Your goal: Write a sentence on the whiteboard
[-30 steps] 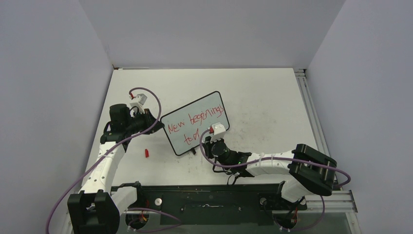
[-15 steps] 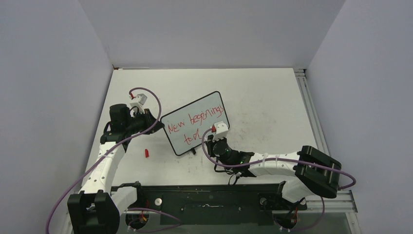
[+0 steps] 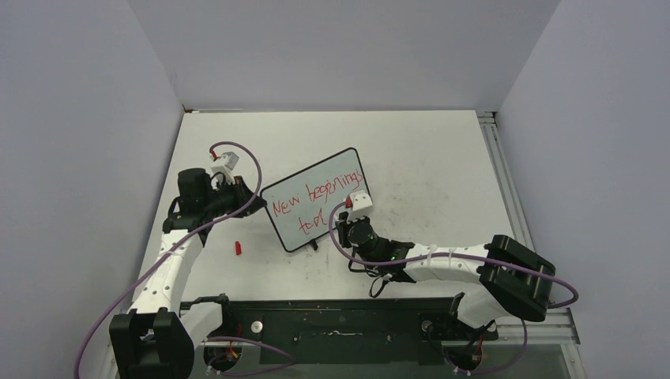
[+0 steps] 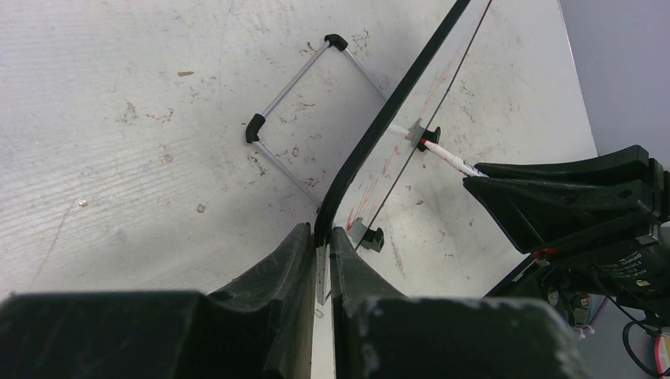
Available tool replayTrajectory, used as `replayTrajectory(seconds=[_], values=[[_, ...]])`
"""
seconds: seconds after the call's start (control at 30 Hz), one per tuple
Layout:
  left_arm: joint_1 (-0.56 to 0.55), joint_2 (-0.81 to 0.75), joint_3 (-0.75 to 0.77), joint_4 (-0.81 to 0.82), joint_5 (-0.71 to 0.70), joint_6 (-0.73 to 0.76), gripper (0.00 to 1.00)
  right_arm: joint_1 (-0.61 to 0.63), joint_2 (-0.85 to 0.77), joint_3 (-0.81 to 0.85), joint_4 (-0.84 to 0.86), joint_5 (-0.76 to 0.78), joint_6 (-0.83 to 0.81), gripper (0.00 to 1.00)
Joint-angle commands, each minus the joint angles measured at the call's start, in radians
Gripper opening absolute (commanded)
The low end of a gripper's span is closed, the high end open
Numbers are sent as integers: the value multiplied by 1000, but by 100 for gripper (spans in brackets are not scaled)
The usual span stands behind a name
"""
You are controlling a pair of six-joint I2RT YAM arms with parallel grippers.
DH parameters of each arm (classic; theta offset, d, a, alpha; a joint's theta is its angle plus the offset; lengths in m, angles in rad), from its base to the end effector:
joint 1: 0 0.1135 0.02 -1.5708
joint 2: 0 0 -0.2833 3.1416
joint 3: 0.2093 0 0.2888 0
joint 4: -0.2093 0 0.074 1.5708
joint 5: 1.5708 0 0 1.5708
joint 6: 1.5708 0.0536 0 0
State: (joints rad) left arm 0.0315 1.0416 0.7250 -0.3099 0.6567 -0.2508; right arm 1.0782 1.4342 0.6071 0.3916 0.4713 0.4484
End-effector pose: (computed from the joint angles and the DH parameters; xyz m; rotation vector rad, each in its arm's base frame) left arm 0.2594 -0.0246 0.2588 0.0674 2.1671 -0.8427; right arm 0.1762 0.2768 0.1755 -0.3235 1.9674 0.5269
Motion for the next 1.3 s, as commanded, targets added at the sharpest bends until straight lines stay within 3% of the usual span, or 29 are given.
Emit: replayTrajectory(seconds=[0.0, 1.27], values=[[-8, -16, 10, 25, 18, -1, 0, -17, -2, 39, 57, -7, -21, 5], [-8, -17, 10, 22, 17, 1, 0, 14, 41, 2, 60, -61, 27, 5]])
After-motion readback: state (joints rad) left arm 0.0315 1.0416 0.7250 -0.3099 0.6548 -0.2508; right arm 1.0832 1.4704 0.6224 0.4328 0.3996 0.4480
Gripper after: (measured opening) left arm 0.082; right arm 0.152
